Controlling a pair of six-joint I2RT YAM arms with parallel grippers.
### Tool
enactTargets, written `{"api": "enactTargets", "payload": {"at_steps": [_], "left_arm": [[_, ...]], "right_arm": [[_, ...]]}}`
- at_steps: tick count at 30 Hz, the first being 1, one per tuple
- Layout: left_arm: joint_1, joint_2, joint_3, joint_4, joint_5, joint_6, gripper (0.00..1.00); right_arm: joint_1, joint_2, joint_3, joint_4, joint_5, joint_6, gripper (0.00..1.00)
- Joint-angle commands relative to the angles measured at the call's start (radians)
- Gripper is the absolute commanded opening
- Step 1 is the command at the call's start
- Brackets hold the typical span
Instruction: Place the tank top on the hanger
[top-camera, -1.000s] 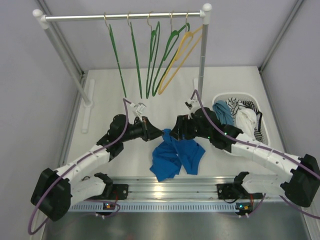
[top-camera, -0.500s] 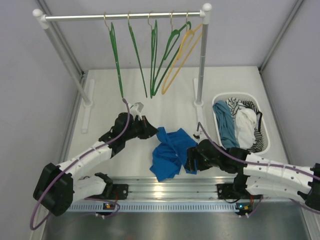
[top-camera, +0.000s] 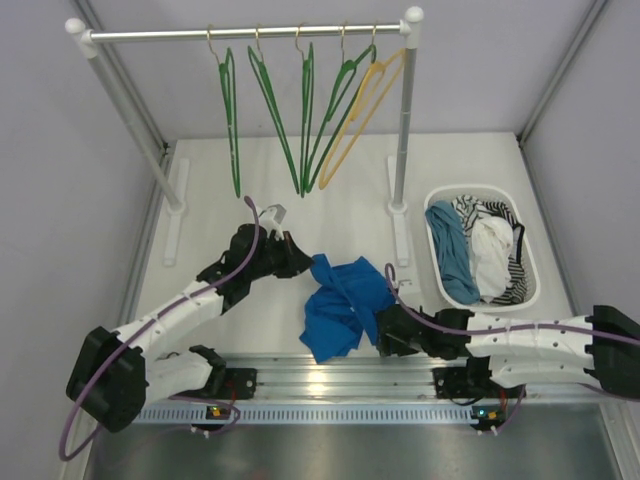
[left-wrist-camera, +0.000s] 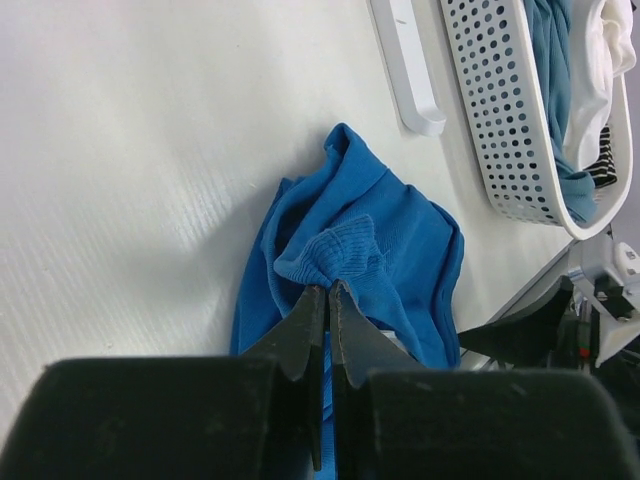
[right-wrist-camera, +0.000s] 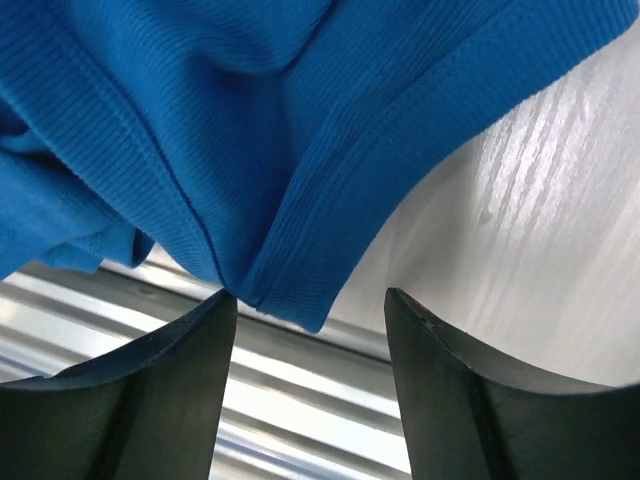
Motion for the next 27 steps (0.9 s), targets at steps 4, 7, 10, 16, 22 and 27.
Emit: {"api": "enactTargets", "payload": {"at_steps": [4, 7, 10, 16, 22, 27], "left_arm": [[0.001, -0.044, 0.055, -0.013, 0.0, 0.031, 0.0], [0.001, -0.063, 0.086, -0.066, 0.01, 0.047, 0.0], [0.001, -0.098, 0.149, -0.148, 0.016, 0.086, 0.0], [0.001, -0.155, 0.355, -0.283, 0.006, 0.171, 0.0], [0.001, -0.115, 0.612, -0.413, -0.02, 0.217, 0.0], [0.001, -0.092, 0.756, -0.484, -0.031, 0.229, 0.0]], "right_arm": [[0.014, 0.061, -0.007, 0.182, 0.123, 0.006, 0.46], [0.014, 0.03, 0.044, 0.146, 0.178, -0.017, 0.09], [0.013, -0.042, 0.224, -0.021, 0.275, -0.062, 0.0], [-0.124, -0.117, 0.687, -0.331, 0.357, -0.289, 0.0], [-0.469, -0.024, 1.01, -0.353, 0.122, -0.569, 0.0], [-0.633, 0.094, 1.199, -0.365, -0.08, -0.67, 0.0]]}}
